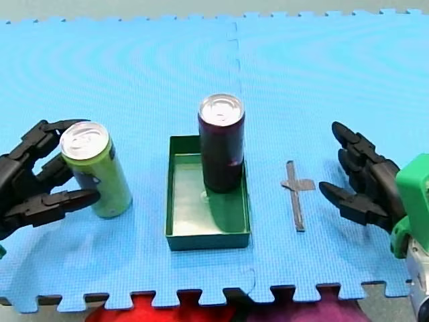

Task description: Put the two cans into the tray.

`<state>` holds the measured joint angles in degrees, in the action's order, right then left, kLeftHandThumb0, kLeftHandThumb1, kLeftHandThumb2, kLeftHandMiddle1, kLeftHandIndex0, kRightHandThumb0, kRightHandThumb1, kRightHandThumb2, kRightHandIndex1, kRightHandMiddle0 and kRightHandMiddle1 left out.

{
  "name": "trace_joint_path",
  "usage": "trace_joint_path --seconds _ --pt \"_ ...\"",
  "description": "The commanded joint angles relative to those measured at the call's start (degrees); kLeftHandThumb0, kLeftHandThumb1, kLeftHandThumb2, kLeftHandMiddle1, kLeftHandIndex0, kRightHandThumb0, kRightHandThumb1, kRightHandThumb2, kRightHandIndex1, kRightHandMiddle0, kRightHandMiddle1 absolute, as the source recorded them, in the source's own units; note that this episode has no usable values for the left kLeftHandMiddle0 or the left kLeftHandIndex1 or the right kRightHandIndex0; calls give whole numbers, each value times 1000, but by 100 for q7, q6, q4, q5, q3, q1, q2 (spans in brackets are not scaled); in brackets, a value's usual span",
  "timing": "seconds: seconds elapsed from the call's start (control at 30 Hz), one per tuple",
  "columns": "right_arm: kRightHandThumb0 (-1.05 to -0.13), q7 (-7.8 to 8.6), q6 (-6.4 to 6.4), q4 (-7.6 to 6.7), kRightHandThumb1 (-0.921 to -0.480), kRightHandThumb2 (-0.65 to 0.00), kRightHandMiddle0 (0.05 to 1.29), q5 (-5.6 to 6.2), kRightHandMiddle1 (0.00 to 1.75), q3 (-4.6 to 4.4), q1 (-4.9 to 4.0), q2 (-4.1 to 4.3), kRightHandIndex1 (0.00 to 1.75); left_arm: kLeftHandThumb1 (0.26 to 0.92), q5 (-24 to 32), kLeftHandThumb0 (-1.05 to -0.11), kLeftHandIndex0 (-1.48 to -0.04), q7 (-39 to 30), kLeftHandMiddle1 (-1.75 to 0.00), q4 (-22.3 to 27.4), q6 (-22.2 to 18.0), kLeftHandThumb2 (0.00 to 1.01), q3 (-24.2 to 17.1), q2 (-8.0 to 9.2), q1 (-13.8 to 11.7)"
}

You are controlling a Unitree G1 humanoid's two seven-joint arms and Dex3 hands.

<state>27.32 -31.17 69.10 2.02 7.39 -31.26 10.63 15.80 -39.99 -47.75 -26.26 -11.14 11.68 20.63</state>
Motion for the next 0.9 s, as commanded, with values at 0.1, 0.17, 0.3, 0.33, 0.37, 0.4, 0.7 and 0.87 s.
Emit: trace_joint_path --seconds 0.1,0.17,0.3,0.33,0.37,0.4,0.7,0.87 --pt "-1048 58 -16 -30 -921 -321 84 52 1 28 21 22 3 737 37 -1048 -92 67 -14 -41 -75 9 -58 -33 35" --pt "-1048 93 -26 -29 -921 -321 84 66 1 38 19 23 2 736 59 -1048 -93 99 -16 -39 -98 7 -83 -59 40" --pt "-1048 176 -52 -25 -921 -323 85 101 1 63 18 30 0 733 27 -1048 -93 208 -17 20 -132 4 -85 -88 31" --pt "-1048 193 -57 -22 -921 -324 85 109 1 68 17 31 0 732 16 -1048 -93 236 -17 37 -133 4 -82 -89 28" --pt "-1048 206 -62 -19 -921 -325 85 116 1 72 16 32 0 731 3 -1048 -93 267 -17 52 -137 3 -77 -90 25" --pt "-1048 216 -66 -16 -921 -326 85 122 1 74 16 33 0 731 -11 -1048 -93 302 -17 63 -143 3 -72 -91 21" --pt "-1048 241 -82 -9 -921 -334 86 139 1 81 14 3 0 732 -25 -1048 -96 538 -10 142 20 2 -59 -174 30" --pt "-1048 232 -107 4 -921 -334 87 141 1 86 3 -15 0 732 -35 -1048 -95 561 -10 91 112 1 -56 -175 139"
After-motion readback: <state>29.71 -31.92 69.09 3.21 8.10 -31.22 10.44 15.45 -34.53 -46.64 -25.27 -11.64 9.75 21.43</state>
